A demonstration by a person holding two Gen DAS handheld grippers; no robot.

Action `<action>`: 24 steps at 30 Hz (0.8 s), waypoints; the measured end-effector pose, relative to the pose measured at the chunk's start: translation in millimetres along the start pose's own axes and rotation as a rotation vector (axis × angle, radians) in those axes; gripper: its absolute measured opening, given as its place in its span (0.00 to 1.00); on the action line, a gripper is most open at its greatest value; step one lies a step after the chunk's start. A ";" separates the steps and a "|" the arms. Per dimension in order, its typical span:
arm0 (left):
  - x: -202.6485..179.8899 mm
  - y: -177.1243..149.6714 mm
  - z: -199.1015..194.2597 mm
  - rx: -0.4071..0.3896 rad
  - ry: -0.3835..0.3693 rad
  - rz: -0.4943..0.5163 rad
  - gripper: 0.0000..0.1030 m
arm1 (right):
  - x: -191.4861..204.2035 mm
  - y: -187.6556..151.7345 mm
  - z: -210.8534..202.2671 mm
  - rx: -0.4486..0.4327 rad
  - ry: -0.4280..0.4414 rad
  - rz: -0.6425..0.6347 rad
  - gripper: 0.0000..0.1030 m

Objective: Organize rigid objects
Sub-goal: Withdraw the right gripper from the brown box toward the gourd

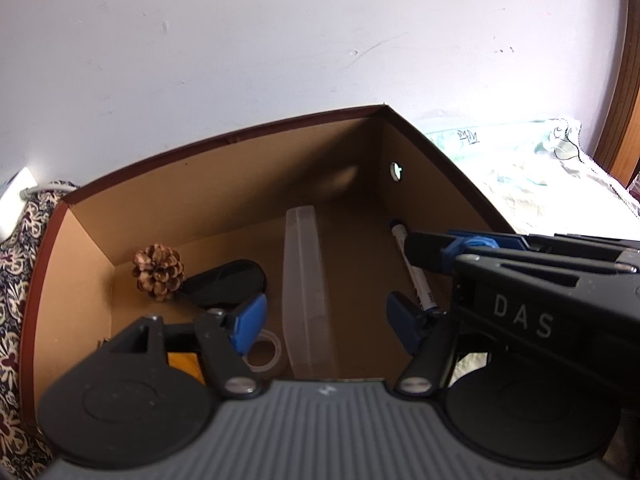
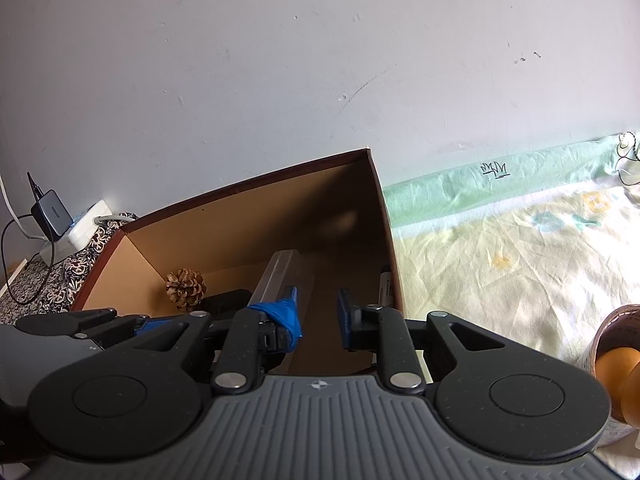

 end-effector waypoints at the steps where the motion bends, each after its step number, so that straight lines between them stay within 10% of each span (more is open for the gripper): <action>1: 0.1 0.1 -0.1 -0.001 0.006 0.001 0.69 | -0.1 0.1 0.0 -0.001 0.000 0.000 0.02; 24: 7.1 -0.3 0.6 -0.015 0.073 -0.019 0.88 | -0.5 -0.6 -2.9 -0.024 -0.001 0.021 0.03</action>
Point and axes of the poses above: each gripper's, at about its wrist camera, not at the fingertips, and z roughly the way its jaws point, x to its left, y to its top, the point moved 6 cm from there along z, roughly the way its jaws point, and after that the axes turned 14 degrees about -y, right-handed, at the moved point
